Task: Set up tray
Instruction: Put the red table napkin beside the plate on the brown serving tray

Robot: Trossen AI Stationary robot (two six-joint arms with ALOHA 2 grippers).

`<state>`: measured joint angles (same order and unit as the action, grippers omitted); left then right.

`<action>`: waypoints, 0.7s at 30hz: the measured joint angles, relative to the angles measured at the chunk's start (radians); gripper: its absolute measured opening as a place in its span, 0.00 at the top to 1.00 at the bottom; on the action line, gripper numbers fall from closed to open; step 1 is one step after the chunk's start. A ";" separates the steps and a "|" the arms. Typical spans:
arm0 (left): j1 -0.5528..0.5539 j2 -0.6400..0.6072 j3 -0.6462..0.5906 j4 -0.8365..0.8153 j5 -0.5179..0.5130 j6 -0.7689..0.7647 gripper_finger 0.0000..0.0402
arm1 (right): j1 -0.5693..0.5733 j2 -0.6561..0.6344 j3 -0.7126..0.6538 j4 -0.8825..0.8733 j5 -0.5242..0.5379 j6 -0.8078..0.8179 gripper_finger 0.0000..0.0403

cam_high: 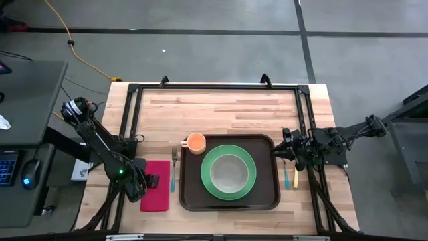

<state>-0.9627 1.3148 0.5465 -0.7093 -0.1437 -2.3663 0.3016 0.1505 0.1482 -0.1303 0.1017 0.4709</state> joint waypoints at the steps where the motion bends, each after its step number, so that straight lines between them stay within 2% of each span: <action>1: 0.000 0.000 0.000 0.000 0.000 0.000 0.34 | 0.000 0.000 0.000 0.000 0.000 0.000 0.81; 9: 0.000 0.001 0.000 -0.001 0.000 0.003 0.34 | 0.000 0.000 0.000 0.000 0.000 0.000 0.81; 12: 0.000 0.001 0.000 -0.005 -0.001 0.003 0.37 | 0.000 0.000 0.000 0.000 0.000 0.000 0.81; 21: -0.001 0.021 -0.001 -0.023 0.005 -0.014 0.67 | 0.000 0.000 0.000 0.000 0.000 0.000 0.81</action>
<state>-0.9634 1.3357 0.5457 -0.7319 -0.1387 -2.3802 0.3015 0.1505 0.1482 -0.1303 0.1017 0.4709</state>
